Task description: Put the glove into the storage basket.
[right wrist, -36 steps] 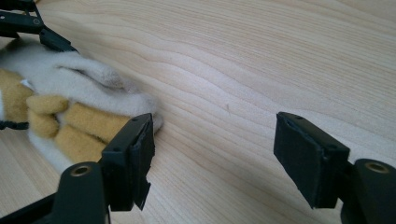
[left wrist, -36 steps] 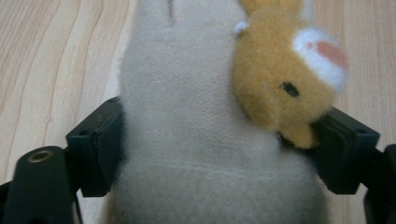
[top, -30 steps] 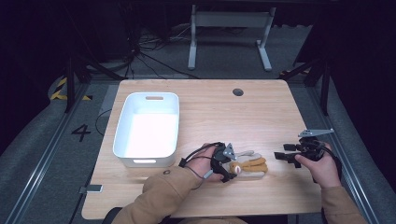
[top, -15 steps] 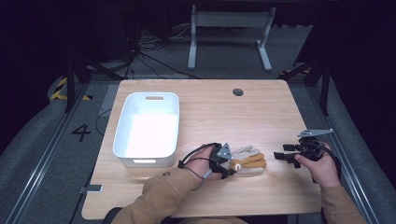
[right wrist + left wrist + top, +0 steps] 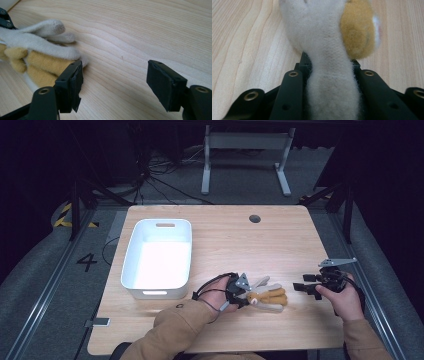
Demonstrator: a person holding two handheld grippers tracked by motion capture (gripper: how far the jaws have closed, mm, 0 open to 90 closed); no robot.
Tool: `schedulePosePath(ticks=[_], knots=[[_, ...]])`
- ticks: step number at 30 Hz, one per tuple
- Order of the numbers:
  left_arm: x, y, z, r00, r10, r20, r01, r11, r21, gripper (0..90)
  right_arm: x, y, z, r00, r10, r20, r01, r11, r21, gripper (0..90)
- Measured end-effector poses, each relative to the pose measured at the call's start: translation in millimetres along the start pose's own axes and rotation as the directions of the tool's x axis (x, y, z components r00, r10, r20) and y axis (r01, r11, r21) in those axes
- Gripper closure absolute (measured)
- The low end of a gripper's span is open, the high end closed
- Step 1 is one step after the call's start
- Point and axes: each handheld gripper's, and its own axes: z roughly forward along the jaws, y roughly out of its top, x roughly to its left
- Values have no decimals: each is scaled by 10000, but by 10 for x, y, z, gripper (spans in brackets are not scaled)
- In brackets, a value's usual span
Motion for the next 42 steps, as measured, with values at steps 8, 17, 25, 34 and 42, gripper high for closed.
schedulePosePath(ticks=[8, 17, 25, 34, 42], knots=[[-43, 76, -81, 9995, -309, -83, 313, 9984, 480, 742, -14, 32, -13, 10000, -36, -52, 35, 9999, -107, 302], [-4, 132, -361, 9894, -1451, -57, 1452, 9893, 133, 754, -17, 128, 56, 9997, -147, -169, 145, 9998, -94, 303], [49, 163, -639, 9716, -2318, -478, 2312, 9728, -172, 755, -1, 215, 170, 9979, -517, -380, 518, 9987, 33, 358], [105, 208, -940, 9509, -2933, -990, 2893, 9558, -526, 756, 9, 281, 270, 9967, -806, -23, 803, 9949, -603, 457], [195, 214, -1254, 9257, -3530, -1363, 3437, 9350, -872, 756, -3, 289, 320, 9994, -334, 15, 334, 9981, -521, 457]])
